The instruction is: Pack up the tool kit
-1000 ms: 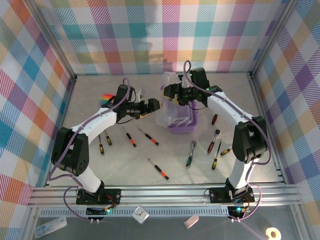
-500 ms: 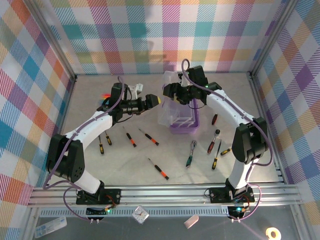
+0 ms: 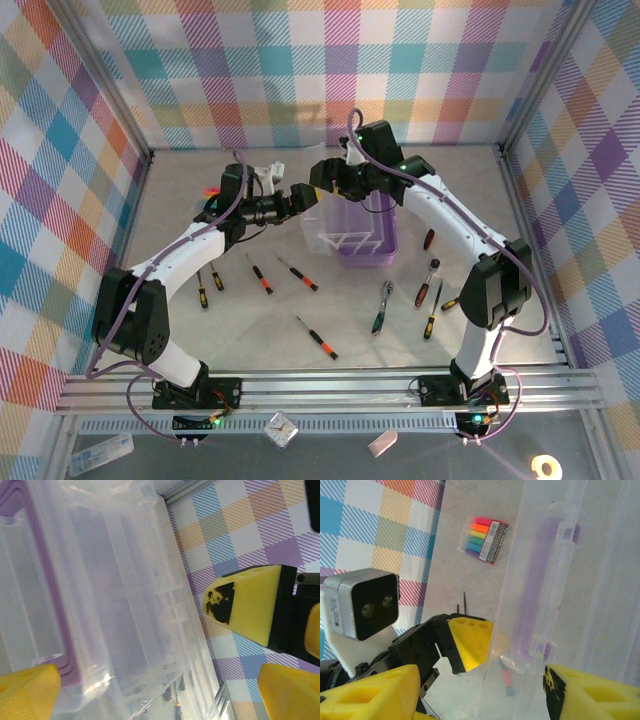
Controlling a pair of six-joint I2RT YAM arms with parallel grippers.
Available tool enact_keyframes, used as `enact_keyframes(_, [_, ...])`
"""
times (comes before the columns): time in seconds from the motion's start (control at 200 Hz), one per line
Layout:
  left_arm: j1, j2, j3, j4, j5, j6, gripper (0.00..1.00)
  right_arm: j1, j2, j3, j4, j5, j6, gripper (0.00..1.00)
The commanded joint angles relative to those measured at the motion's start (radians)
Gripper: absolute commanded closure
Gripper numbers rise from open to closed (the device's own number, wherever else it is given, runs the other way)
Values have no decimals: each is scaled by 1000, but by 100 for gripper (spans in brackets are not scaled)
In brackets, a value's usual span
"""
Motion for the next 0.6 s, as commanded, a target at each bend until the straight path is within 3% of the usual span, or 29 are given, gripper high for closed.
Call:
enact_keyframes(0.0, [8, 29, -12, 12, -22, 16, 0, 4, -28, 1, -29, 38, -51, 33])
enact_keyframes(0.175, [14, 25, 8, -110, -84, 113, 2, -87, -139, -91, -79, 161, -118, 34])
enact_keyframes(0.335, [20, 16, 11, -156, -113, 145, 3, -264, -210, -243, -98, 210, -170, 35])
enact_keyframes(0.455, [32, 24, 3, -142, -112, 149, 4, -348, -188, -332, -95, 207, -205, 37])
enact_keyframes(0.595, [50, 69, 4, -101, -94, 135, 6, -365, -102, -391, -57, 163, -231, 39])
